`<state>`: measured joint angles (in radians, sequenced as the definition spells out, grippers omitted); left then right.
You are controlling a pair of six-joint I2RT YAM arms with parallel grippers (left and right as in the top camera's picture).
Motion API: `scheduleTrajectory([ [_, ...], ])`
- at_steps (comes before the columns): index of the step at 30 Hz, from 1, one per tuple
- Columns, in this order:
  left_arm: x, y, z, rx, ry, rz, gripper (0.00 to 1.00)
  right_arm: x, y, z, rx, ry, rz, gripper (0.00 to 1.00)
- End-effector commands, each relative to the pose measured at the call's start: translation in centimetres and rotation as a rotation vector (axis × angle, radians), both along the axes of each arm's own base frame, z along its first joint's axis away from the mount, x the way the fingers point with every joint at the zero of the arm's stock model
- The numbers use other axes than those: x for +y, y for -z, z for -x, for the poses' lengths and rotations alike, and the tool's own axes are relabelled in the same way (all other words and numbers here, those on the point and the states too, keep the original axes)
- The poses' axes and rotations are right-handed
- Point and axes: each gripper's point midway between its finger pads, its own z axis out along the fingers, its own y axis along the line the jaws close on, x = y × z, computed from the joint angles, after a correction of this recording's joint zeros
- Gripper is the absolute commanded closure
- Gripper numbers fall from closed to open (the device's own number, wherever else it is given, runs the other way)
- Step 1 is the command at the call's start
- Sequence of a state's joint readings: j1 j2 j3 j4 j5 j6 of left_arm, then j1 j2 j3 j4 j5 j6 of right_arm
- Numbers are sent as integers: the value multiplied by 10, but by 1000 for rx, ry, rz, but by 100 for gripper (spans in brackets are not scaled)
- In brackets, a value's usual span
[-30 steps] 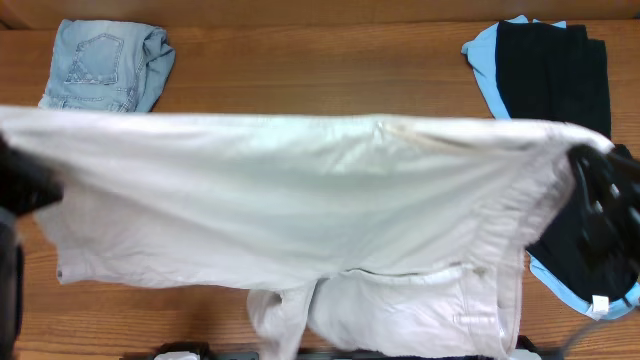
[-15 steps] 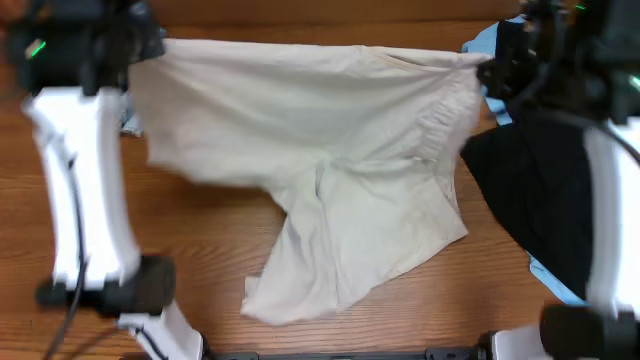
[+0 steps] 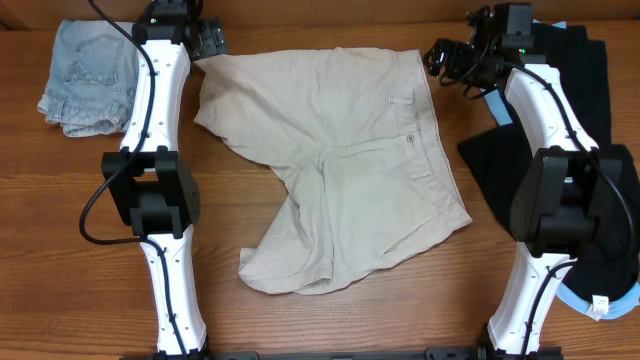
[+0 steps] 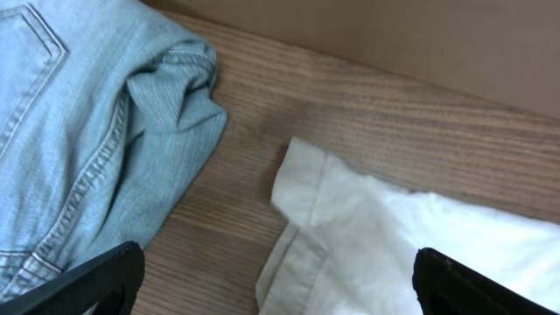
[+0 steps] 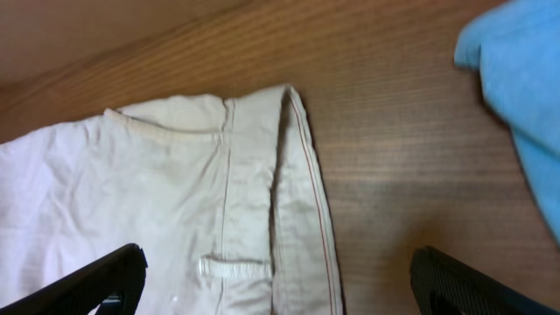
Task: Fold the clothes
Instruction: 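Release the shorts and raise both grippers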
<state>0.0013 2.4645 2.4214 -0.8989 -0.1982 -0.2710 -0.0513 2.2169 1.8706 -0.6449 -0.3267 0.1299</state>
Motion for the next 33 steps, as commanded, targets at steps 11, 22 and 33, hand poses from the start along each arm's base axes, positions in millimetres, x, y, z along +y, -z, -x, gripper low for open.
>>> scheduleTrajectory([
  [11,-21,-220,99,-232,47,59,0,6,-171,80,-115,2,-15,0],
  [22,-59,-253,222,-67,177,-23,1,2,-241,218,-43,48,32,0],
  [33,-179,-206,285,169,563,-69,0,-14,-256,306,-14,146,111,0],
])
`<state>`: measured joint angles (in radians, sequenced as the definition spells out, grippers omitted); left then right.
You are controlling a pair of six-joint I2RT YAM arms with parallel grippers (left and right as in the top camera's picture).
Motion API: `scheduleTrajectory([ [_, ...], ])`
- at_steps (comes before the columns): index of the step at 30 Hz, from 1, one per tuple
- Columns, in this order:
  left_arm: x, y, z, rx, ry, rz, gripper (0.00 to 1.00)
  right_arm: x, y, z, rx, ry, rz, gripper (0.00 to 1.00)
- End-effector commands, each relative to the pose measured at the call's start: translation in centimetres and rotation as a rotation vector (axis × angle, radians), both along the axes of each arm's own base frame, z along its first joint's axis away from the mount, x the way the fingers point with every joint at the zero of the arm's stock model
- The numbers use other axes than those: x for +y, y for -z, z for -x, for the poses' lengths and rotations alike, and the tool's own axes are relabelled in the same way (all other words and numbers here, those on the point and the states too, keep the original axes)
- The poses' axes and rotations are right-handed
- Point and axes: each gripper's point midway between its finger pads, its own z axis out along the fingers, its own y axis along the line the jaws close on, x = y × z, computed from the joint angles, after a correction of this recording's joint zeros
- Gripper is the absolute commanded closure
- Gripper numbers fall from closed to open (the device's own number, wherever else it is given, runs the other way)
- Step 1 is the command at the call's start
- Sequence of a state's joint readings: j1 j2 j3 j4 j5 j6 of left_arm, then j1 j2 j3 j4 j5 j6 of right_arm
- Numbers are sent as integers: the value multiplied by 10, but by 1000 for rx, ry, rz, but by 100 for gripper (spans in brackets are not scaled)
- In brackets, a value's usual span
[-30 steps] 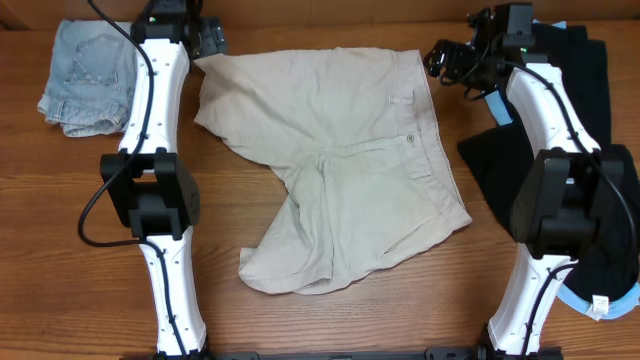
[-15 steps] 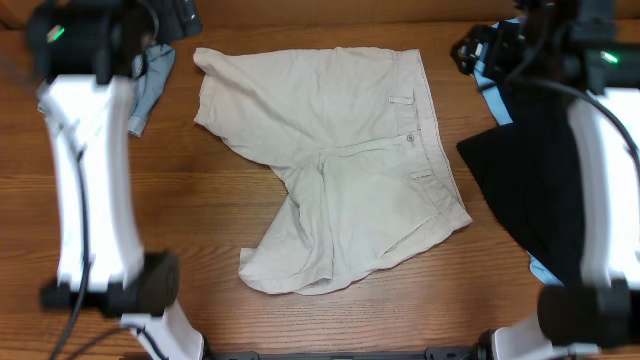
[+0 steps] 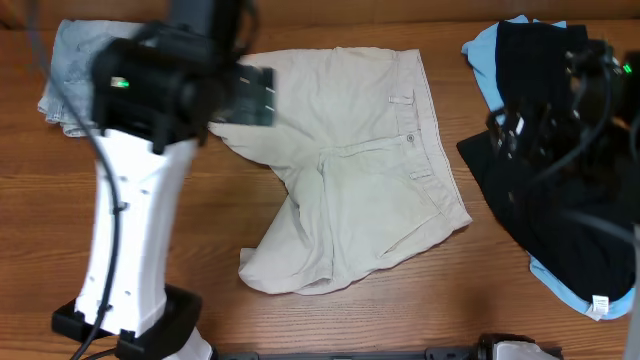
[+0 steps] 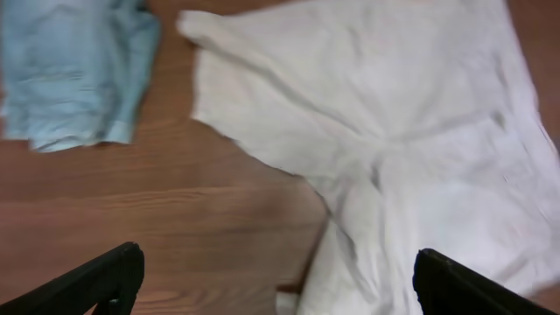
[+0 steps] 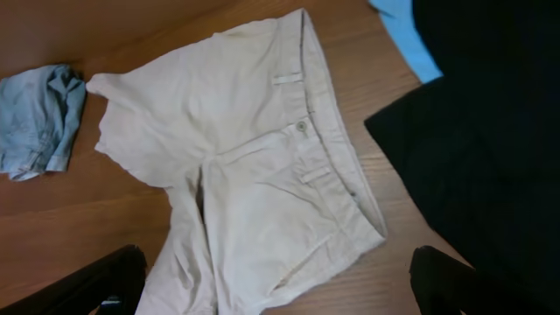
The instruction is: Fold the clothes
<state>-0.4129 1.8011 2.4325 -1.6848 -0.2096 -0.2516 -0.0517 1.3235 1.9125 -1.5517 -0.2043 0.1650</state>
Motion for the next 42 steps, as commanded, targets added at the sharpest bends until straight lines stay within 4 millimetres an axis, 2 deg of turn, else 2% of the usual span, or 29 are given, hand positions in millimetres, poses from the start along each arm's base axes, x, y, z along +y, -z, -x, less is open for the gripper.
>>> scheduleTrajectory([
  [1,-43,27,22,94,199,-63,0,-7,3,13,4,40,26,0],
  [3,-57,53,36,176,283,-126,0,-5,6,15,15,34,18,0],
  [7,-78,122,63,359,428,-230,0,-5,8,11,15,33,18,0],
  [11,-110,185,94,502,630,-175,1,-6,6,4,-3,33,20,1],
  [15,-127,228,119,577,717,-107,5,-6,4,2,-15,33,20,2],
  [19,-135,254,137,642,742,-27,7,-6,4,2,-13,34,20,3],
  [22,-132,271,151,696,744,3,8,-6,4,1,-13,34,20,3],
  [27,-116,290,171,783,709,-13,26,-6,9,-1,6,33,18,4],
  [30,-112,297,175,804,628,-10,28,-5,12,-4,20,31,9,6],
  [35,-112,309,175,792,613,-2,30,-4,16,-8,37,27,2,8],
  [42,-105,322,180,798,583,-23,49,-4,16,-10,34,27,3,9],
])
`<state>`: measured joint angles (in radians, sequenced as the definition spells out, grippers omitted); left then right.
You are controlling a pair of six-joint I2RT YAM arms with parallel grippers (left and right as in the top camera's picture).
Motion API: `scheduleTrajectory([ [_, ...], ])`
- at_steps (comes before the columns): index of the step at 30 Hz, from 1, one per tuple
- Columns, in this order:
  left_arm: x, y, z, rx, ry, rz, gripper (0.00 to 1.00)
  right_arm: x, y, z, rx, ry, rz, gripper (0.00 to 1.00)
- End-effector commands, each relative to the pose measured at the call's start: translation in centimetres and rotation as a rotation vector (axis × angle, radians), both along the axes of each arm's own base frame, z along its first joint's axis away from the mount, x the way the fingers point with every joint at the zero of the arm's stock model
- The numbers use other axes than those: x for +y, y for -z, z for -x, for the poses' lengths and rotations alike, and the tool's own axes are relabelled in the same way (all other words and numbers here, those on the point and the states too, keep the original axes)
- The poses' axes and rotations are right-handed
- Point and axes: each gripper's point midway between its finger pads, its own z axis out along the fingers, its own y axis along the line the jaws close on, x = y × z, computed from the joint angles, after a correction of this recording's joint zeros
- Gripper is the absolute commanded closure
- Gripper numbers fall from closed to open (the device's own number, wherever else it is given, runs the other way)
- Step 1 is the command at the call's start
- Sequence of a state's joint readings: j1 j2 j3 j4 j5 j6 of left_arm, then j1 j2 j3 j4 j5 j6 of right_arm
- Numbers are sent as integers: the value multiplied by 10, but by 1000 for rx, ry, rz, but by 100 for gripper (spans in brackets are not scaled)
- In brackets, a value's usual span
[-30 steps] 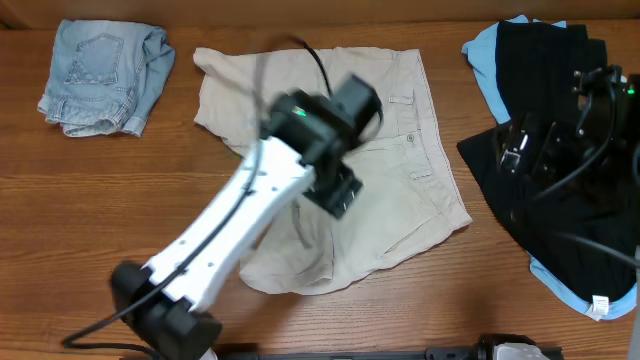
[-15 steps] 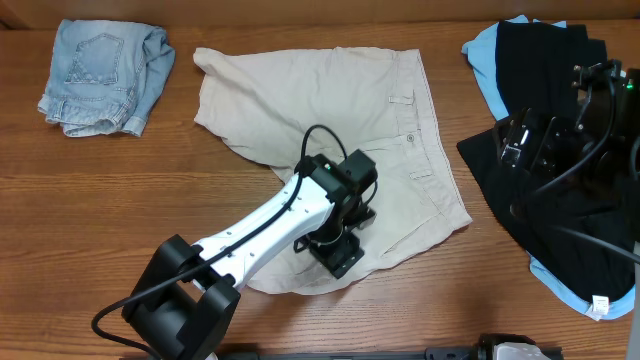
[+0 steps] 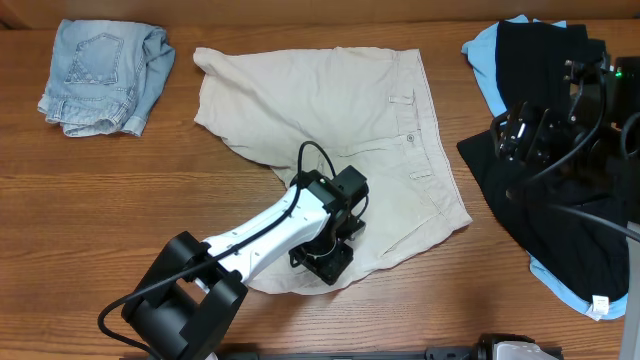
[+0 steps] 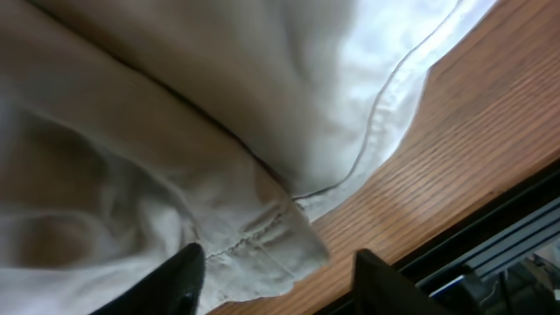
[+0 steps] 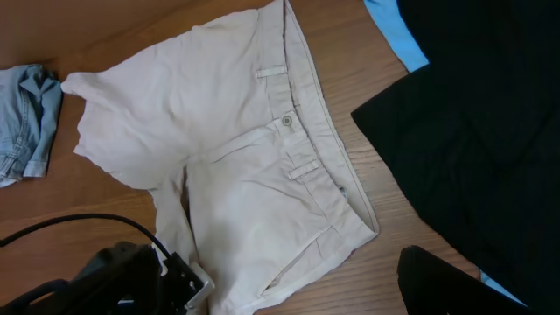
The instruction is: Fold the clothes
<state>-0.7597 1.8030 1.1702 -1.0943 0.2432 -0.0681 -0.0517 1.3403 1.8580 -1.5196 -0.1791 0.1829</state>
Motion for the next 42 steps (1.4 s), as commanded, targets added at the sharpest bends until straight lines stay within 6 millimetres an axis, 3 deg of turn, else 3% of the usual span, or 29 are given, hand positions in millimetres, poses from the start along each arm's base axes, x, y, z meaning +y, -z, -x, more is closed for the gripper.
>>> scheduleTrajectory([
  [1,4,8,5,-3,-14,-20,51,1,-2,0,-10,-3,-4,9],
  [7,10,16,-8,-77,-73,-68,70,1,-2,0,-9,-3,-4,10],
  [10,9,16,-10,-82,-76,-64,96,1,-2,0,-8,-3,-4,10],
  [14,18,10,-19,-109,-148,-126,96,1,-2,0,-9,-3,-4,11],
  [16,33,-4,-43,-172,-279,-199,96,1,-2,1,-8,-3,-6,10],
  [22,58,-47,-93,-215,-444,-193,96,2,-2,1,-6,-5,-7,10],
  [26,105,-63,-118,-242,-566,-259,96,2,-2,1,-7,-5,-7,10],
  [29,157,-64,-121,-207,-698,-338,96,2,-2,1,-8,-5,-7,10],
  [34,219,-64,-130,-203,-882,-395,96,1,0,-1,-2,-5,-7,10],
  [36,248,-63,-142,-238,-984,-386,96,1,4,-4,13,-5,-7,10],
  [39,271,-62,-157,-294,-1066,-364,96,1,11,-11,41,-8,-7,10],
  [42,286,-63,-173,-362,-1108,-335,87,0,25,-20,90,-8,-10,10],
])
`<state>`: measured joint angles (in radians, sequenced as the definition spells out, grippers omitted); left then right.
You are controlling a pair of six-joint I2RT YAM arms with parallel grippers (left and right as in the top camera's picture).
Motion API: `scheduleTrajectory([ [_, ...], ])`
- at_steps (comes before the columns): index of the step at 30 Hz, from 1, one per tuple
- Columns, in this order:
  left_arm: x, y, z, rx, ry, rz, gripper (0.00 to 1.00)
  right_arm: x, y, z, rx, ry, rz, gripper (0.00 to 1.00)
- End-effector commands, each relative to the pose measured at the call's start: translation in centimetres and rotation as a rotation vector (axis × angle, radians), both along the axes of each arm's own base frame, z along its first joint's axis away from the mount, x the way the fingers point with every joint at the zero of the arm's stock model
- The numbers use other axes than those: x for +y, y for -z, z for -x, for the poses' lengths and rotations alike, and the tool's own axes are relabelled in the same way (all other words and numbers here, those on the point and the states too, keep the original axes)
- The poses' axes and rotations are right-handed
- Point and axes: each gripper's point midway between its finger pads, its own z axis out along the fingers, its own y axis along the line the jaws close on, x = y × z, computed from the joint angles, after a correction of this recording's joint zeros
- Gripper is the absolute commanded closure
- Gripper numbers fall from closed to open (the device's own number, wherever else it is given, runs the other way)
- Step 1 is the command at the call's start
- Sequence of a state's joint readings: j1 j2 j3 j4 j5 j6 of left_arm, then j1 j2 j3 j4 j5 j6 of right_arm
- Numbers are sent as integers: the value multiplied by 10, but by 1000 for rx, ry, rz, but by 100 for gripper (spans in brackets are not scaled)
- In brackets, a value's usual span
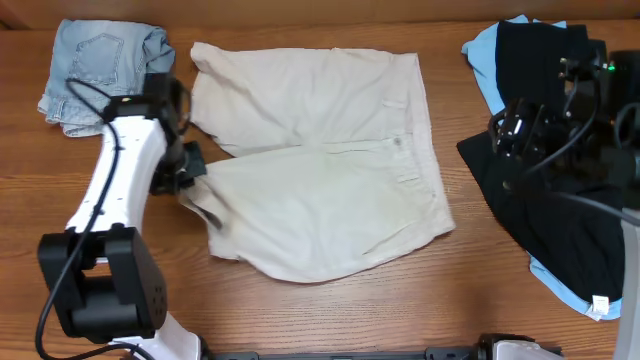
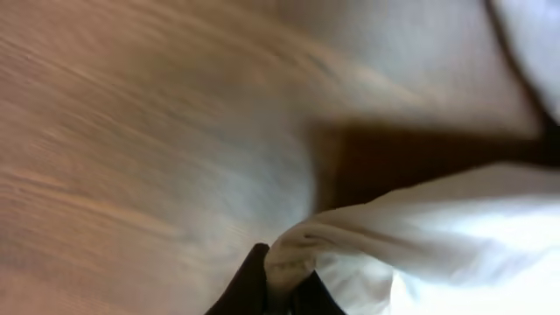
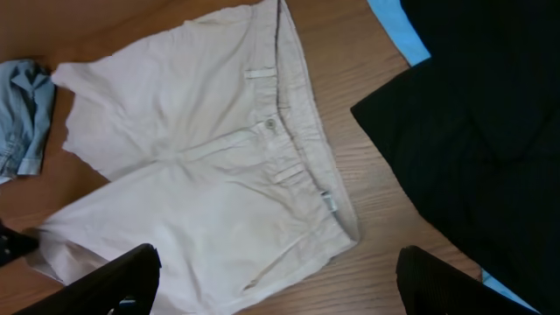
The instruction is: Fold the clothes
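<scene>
Beige shorts (image 1: 320, 180) lie spread across the middle of the table, waistband to the right and both legs pointing left. My left gripper (image 1: 190, 178) is at the left end of the near leg, low over the wood. The blurred left wrist view shows its fingers (image 2: 254, 280) shut on a fold of the beige hem (image 2: 350, 232). My right gripper (image 3: 278, 284) hangs high over the right side, open and holding nothing. It looks down on the shorts (image 3: 201, 175).
Folded denim shorts (image 1: 100, 75) sit at the far left corner. A black garment (image 1: 560, 190) lies over a light blue one (image 1: 485, 55) along the right side, under my right arm. Bare wood runs along the near edge (image 1: 330, 320).
My left gripper was at the near leg's hem near the table's middle. It is now at the left, shut on that hem, and the leg lies stretched out leftward. The right arm has barely moved.
Both grippers were open and low at the shorts' far corners, with the near leg crumpled toward the front. Then both arms were raised high. Then the left gripper was down on the near leg's hem, and now holds it at the left with the shorts flatter.
</scene>
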<state>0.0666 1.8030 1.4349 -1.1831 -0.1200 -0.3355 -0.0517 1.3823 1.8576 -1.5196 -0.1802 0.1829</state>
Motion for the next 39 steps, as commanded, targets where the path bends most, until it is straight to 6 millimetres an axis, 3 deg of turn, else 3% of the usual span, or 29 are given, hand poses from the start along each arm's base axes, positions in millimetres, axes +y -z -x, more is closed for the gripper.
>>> scheduleTrajectory([
  [1,27,-6,-17,-86,-50,-50,76,1,18,-14,63,-8,-8,10],
  [2,29,-7,-25,-116,-47,-53,53,0,22,-17,78,-8,-9,10],
  [3,31,-8,-30,-139,-37,-55,21,0,28,-21,96,-9,-9,10],
  [4,31,-9,-35,-156,-29,-58,0,0,32,-24,111,-10,-9,10],
  [7,29,-17,-43,-183,-9,-48,0,0,43,-31,144,-11,-10,10],
  [11,23,-50,-52,-220,-4,-13,0,2,44,-37,136,-24,-7,10],
  [14,18,-94,-61,-278,18,12,0,9,42,-36,125,-44,-4,11],
  [15,9,-126,-65,-327,51,50,0,15,40,-32,127,-64,-3,13],
  [17,-1,-157,-63,-364,73,73,0,23,39,-25,132,-89,-1,18],
  [22,-24,-212,-38,-405,136,59,0,36,27,-5,113,-99,42,23],
  [23,-36,-222,-23,-402,170,53,0,31,22,4,107,-55,75,23],
  [26,-50,-226,0,-365,176,37,0,22,20,19,115,0,98,21],
  [29,-69,-224,15,-356,213,44,0,23,34,25,140,11,83,19],
  [34,-89,-200,45,-274,196,38,0,39,93,25,242,-38,16,18],
  [35,-93,-190,51,-243,188,36,0,43,106,25,261,-50,-4,18],
  [36,-100,-172,60,-191,177,36,2,50,133,24,293,-69,-40,18],
  [39,-114,-140,72,-116,174,37,10,57,172,24,319,-84,-76,18],
])
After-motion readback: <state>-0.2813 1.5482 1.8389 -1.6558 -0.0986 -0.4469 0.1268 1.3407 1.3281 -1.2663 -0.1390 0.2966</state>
